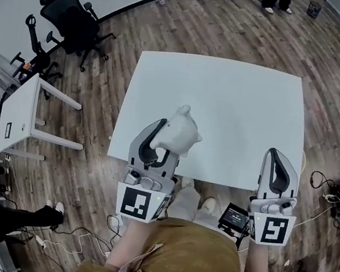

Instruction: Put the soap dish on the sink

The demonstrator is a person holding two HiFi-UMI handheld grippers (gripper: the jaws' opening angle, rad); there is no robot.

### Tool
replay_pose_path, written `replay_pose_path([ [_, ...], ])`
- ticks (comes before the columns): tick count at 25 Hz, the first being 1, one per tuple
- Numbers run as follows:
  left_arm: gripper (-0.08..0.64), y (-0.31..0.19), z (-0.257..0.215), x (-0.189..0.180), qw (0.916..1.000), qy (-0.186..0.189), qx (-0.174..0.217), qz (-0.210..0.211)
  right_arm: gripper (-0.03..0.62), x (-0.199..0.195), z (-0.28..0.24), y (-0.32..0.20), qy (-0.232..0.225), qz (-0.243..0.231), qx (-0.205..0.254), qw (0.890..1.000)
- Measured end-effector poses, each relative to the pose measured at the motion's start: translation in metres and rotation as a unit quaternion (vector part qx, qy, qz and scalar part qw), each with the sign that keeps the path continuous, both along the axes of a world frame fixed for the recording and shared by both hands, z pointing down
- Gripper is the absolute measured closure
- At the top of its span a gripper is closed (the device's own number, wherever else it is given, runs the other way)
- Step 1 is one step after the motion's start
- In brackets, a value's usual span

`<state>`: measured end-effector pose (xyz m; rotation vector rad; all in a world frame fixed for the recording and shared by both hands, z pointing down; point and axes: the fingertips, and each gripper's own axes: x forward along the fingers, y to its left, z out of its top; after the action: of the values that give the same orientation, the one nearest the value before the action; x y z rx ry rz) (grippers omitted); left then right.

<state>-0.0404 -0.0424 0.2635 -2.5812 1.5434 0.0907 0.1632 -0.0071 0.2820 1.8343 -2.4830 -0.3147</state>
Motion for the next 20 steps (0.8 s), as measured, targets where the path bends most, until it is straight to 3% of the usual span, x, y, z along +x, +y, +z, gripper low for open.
replay_pose_path([
  [5, 0.422, -0.039, 0.000, -0.015, 0.9999, 0.007, -0.003, 0.013, 0.586, -0.029, 0.001, -0.043, 0.014, -0.008, -0.007, 1.000],
  [11, 0.422, -0.072, 0.021, -0.038, 0.9986, 0.029, -0.037, 0.025, 0.586, -0.061, 0.000, -0.078, 0.023, -0.004, -0.015, 1.000],
  [20, 0.422, -0.095, 0.021, -0.050, 0.9977, 0.032, -0.042, 0.042, 0.586, -0.075, 0.006, -0.100, 0.024, 0.001, -0.021, 0.999],
])
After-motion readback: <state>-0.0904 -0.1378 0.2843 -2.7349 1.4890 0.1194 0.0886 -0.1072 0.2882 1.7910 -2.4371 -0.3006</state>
